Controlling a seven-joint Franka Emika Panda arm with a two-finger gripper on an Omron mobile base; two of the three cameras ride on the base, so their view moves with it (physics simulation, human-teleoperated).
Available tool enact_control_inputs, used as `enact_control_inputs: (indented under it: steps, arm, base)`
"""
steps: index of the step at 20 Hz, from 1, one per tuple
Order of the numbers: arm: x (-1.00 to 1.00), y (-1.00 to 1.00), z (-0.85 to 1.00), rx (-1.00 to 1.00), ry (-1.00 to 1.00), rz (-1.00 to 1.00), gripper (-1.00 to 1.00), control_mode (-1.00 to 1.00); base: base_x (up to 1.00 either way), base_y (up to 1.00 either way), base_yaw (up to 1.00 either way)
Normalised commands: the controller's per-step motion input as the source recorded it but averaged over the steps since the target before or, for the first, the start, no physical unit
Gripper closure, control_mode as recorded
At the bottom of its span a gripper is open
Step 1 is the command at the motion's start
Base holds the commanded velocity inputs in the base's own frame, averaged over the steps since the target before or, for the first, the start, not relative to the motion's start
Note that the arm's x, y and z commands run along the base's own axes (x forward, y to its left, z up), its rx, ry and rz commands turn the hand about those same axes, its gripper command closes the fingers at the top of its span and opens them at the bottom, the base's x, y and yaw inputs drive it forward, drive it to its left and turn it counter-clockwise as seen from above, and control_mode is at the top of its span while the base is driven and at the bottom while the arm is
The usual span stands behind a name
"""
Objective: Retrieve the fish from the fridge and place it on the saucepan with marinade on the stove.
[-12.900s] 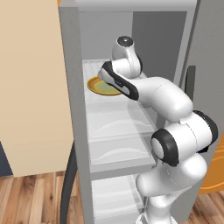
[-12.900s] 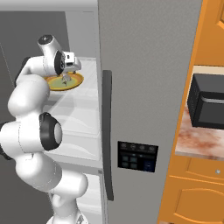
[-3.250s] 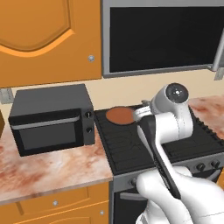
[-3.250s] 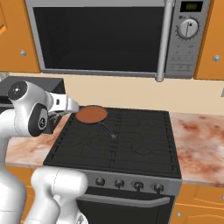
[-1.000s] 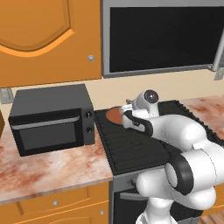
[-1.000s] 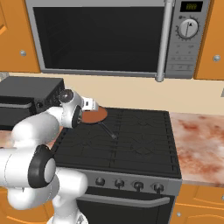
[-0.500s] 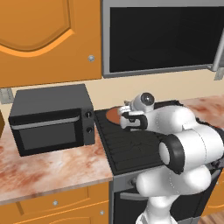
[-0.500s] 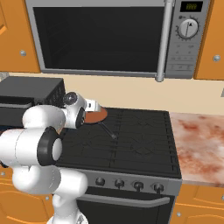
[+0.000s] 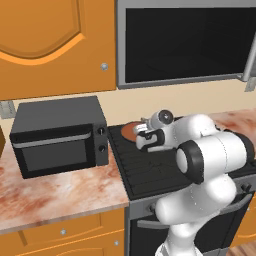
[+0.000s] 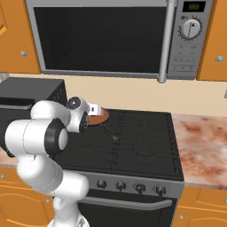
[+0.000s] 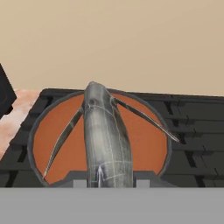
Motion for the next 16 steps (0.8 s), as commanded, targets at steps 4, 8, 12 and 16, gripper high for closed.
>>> enact_control_inputs:
  steps: [4, 8, 12, 16]
  arm:
    - [0.16, 0.00, -0.13, 0.00, 0.00, 0.00, 1.00, -1.00]
    - [0.13, 0.00, -0.13, 0.00, 0.00, 0.00, 1.00, -1.00]
    - [0.08, 0.00, -0.11, 0.00, 0.00, 0.00, 1.00, -1.00]
    - [0.00, 0.00, -0.08, 0.00, 0.00, 0.00, 1.00, -1.00]
  base:
    - [0.00, 0.00, 0.00]
    - [0.00, 0.00, 0.00]
    - [0.00, 0.00, 0.00]
    - [0.00, 0.00, 0.00]
